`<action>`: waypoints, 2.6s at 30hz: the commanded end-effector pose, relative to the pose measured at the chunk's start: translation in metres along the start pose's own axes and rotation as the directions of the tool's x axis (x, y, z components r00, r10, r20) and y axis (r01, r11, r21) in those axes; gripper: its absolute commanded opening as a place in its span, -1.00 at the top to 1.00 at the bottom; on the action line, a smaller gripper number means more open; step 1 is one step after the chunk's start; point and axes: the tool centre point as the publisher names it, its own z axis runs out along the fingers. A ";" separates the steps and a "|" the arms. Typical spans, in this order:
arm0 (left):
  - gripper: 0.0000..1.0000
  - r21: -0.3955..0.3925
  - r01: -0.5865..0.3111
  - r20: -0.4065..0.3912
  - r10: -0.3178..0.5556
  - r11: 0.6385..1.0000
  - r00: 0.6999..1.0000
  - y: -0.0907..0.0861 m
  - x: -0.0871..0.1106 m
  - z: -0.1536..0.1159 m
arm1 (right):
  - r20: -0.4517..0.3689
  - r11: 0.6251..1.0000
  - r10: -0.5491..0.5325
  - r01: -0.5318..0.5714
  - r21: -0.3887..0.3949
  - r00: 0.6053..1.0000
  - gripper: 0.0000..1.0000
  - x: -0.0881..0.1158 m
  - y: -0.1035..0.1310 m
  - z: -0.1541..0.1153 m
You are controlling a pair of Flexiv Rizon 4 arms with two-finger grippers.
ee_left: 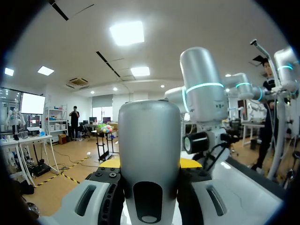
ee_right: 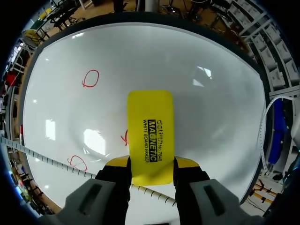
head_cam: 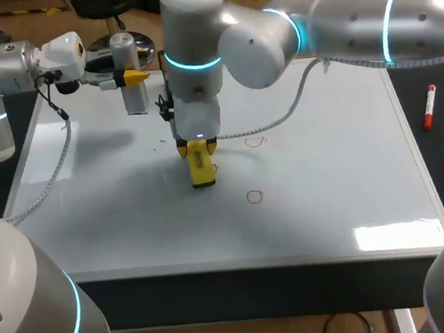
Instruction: Pick up the inspection probe, press it on each red-marked spot on the whiteboard one by one, put down the probe, pick up the eraser, and wipe off all the red marks.
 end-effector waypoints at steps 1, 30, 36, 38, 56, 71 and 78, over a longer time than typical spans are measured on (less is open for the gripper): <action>1.00 -0.001 0.000 0.000 0.000 1.000 1.000 -0.001 0.000 0.000 | -0.022 1.000 -0.002 0.002 0.003 1.000 1.00 -0.006 -0.001 0.007; 1.00 -0.001 0.000 0.000 0.000 1.000 1.000 -0.001 0.000 0.000 | -0.026 0.993 0.117 -0.118 -0.021 0.993 1.00 0.039 0.007 0.021; 1.00 -0.001 0.000 0.000 0.000 1.000 1.000 -0.001 0.000 0.000 | -0.035 0.992 0.126 -0.127 -0.022 0.991 1.00 0.047 0.008 0.020; 1.00 -0.001 0.000 0.000 0.000 1.000 1.000 -0.001 0.000 0.000 | -0.037 0.991 0.128 -0.128 -0.022 0.991 1.00 0.048 0.008 0.020; 1.00 -0.001 0.000 0.000 0.000 1.000 1.000 -0.001 0.000 0.000 | -0.006 0.998 0.066 -0.066 0.012 0.998 1.00 0.049 -0.017 -0.051; 1.00 -0.001 0.000 0.000 0.000 1.000 1.000 -0.001 0.000 0.000 | -0.007 0.998 0.057 -0.057 -0.003 0.998 1.00 0.032 -0.012 -0.045; 1.00 -0.001 0.000 0.000 0.000 1.000 1.000 -0.001 0.000 0.000 | 0.019 0.998 0.043 -0.042 -0.041 0.999 1.00 0.009 0.013 -0.027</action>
